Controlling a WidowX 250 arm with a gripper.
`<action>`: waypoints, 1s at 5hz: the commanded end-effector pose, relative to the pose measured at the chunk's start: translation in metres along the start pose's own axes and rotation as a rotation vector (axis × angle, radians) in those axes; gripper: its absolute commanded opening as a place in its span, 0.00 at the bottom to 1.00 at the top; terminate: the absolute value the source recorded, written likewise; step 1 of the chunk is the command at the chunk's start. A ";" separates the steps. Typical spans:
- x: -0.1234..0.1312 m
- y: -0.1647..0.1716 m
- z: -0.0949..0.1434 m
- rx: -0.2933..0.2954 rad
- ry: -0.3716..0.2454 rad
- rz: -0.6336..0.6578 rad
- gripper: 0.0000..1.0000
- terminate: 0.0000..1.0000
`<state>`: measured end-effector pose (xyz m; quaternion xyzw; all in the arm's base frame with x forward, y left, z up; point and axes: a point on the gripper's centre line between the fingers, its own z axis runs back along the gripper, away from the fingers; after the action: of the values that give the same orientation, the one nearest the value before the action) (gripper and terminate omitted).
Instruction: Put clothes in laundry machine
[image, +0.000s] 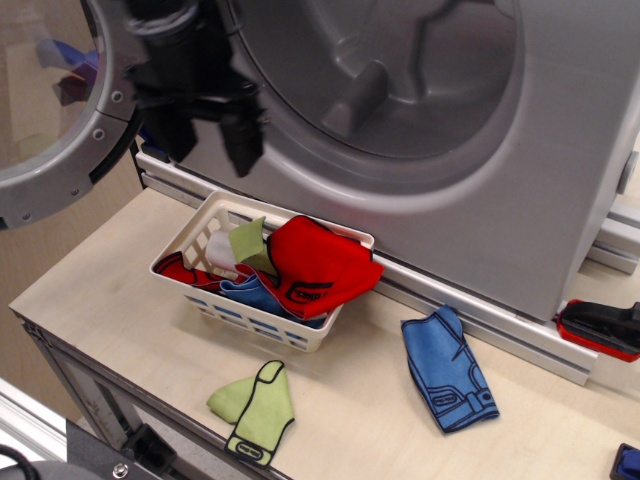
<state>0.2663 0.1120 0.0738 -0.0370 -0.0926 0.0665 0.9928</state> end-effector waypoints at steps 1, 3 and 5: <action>-0.006 -0.003 -0.022 -0.077 -0.009 0.195 1.00 0.00; -0.016 -0.020 -0.055 -0.096 0.027 0.173 1.00 0.00; -0.023 -0.028 -0.090 -0.122 0.019 0.165 1.00 0.00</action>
<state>0.2609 0.0745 -0.0233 -0.1130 -0.0688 0.1479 0.9801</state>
